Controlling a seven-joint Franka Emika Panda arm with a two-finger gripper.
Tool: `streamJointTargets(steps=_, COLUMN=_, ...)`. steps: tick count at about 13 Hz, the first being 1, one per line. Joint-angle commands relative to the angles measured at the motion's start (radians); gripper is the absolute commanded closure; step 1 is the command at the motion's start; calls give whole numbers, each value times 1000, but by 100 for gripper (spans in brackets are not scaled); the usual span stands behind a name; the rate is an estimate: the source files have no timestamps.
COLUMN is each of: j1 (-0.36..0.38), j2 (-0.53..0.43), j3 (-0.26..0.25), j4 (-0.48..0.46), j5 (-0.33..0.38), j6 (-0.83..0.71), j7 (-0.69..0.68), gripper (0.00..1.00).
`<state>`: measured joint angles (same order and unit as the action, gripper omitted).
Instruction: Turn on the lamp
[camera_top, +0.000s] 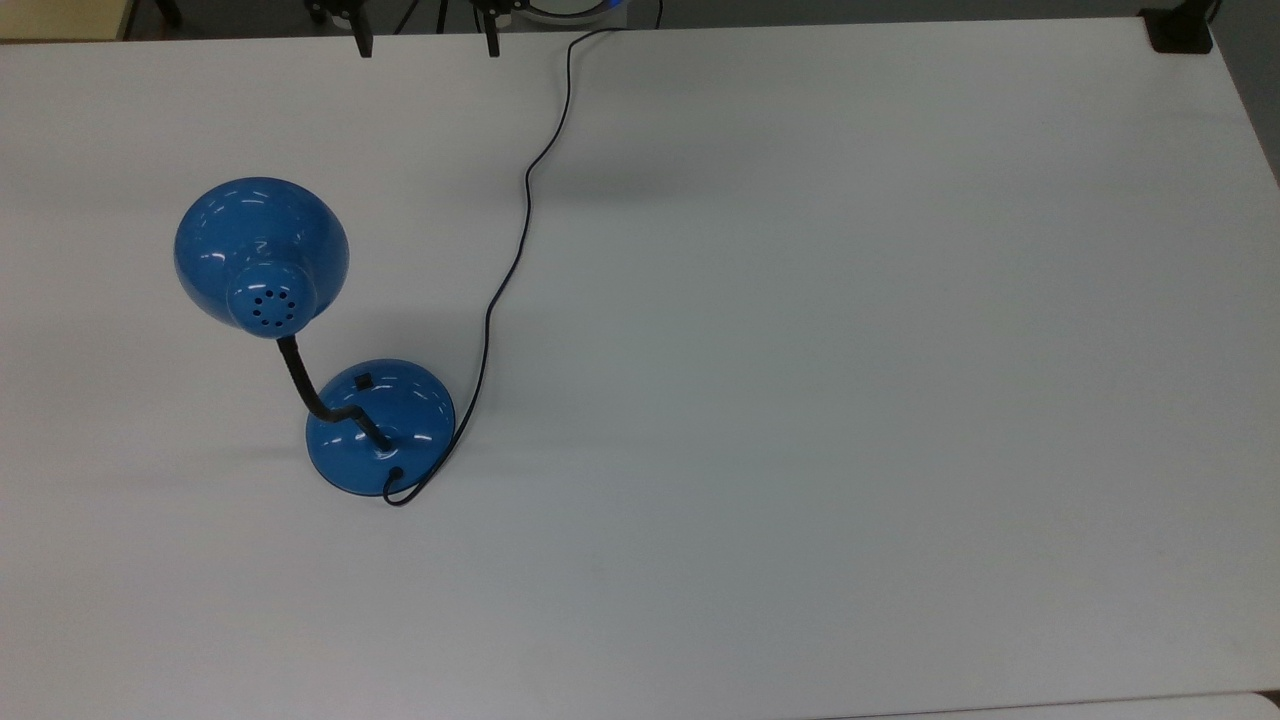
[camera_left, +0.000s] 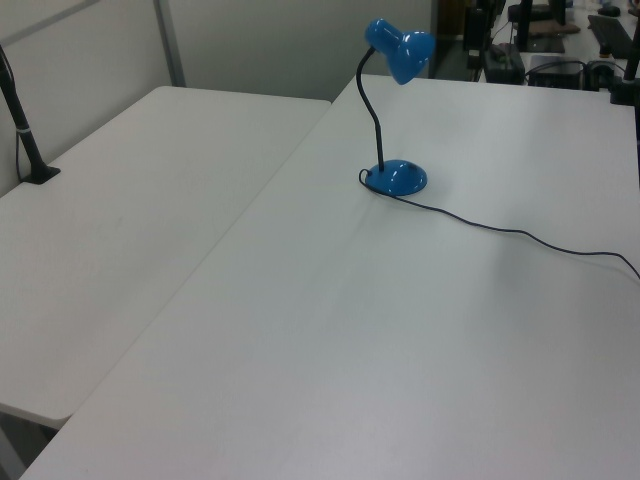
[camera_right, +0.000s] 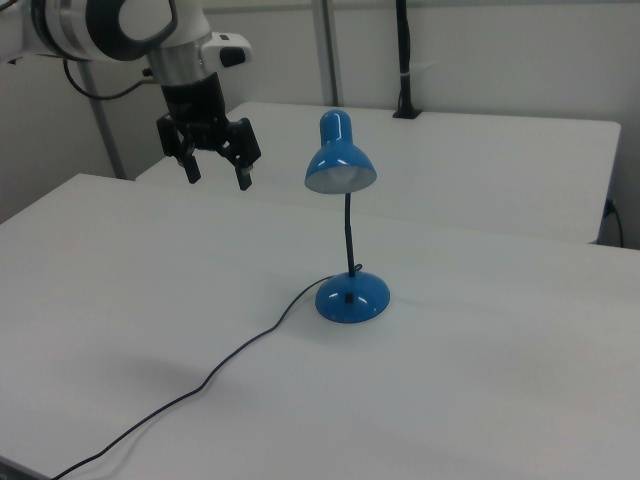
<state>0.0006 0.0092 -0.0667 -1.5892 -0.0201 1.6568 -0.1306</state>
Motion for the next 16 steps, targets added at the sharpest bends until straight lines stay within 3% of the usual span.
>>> streamJointTargets(steps=1, j1=12, j2=-18, j3=-8, j4=-17, j5=-9, j6=2, j7=26, gripper=0)
streamJointTargets(steps=16, j1=9, j2=-21, j3=-5, j4=-20, j5=-9, j6=-28, j7=25, gripper=0)
